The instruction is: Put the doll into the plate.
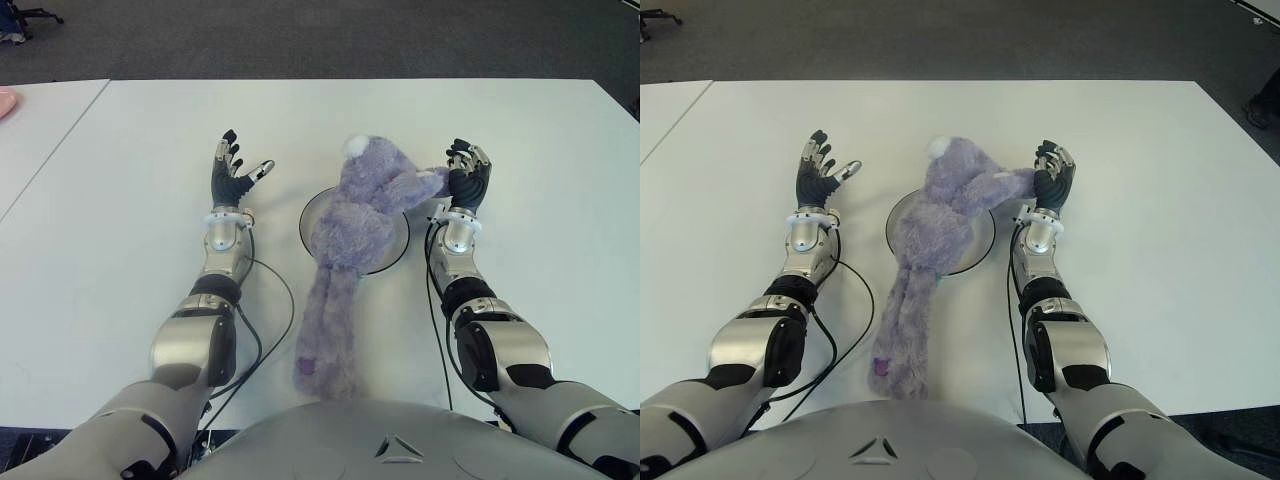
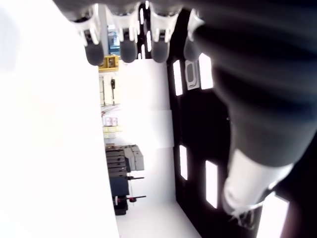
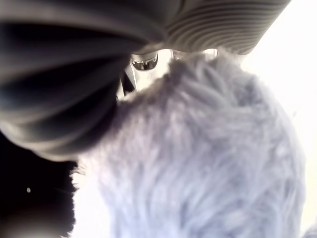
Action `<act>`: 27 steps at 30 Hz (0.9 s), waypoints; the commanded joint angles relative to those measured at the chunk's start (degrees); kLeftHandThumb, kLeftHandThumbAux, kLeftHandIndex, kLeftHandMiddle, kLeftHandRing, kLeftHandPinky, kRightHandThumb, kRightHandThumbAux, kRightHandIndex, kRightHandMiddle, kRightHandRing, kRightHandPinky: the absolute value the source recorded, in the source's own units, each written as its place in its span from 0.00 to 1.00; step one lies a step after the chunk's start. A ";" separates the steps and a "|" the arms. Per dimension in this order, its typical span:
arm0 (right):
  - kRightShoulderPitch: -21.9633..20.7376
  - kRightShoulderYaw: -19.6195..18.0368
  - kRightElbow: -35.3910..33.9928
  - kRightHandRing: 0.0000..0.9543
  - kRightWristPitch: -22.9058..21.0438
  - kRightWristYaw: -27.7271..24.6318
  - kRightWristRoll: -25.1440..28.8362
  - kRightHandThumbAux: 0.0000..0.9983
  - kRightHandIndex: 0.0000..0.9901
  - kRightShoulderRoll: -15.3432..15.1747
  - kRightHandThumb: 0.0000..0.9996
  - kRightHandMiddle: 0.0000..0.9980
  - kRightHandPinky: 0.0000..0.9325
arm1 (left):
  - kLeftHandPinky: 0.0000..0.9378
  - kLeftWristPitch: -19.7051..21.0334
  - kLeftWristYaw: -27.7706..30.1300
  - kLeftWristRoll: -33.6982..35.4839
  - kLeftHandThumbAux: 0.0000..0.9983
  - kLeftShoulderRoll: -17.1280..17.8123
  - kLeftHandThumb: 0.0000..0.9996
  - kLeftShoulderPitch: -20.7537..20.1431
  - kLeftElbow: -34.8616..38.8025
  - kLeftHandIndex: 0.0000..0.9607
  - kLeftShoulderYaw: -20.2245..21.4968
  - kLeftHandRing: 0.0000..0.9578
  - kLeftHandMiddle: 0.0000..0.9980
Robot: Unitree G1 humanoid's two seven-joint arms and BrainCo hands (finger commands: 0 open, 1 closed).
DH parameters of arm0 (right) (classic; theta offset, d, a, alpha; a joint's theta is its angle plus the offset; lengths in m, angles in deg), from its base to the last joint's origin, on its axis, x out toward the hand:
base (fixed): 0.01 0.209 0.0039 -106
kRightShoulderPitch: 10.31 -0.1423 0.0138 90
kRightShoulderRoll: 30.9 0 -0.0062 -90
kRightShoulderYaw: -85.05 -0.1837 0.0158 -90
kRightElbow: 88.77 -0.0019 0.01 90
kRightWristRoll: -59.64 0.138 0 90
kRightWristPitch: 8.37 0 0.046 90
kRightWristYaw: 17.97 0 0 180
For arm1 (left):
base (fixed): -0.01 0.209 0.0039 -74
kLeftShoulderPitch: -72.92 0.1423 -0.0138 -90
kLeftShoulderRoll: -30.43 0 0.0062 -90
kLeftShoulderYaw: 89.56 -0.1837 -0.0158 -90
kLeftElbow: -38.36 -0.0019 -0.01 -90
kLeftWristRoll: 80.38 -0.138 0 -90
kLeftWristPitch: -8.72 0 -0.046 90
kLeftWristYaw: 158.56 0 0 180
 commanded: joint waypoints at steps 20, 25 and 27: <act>21.74 0.69 11.76 0.26 1.75 -4.76 -1.58 0.74 0.40 5.95 0.70 0.23 0.32 | 0.11 6.73 -3.98 -2.12 0.85 -6.86 0.00 13.67 -10.70 0.05 -2.61 0.05 0.05; 21.75 0.65 11.78 0.26 1.80 -4.57 -1.65 0.74 0.40 5.96 0.70 0.23 0.32 | 0.12 6.67 -4.07 -2.23 0.85 -6.82 0.00 13.72 -10.78 0.06 -2.73 0.05 0.05; 21.74 0.65 11.78 0.26 1.83 -4.45 -1.67 0.74 0.40 5.97 0.70 0.23 0.32 | 0.12 6.66 -4.09 -2.27 0.85 -6.82 0.00 13.75 -10.83 0.06 -2.77 0.05 0.06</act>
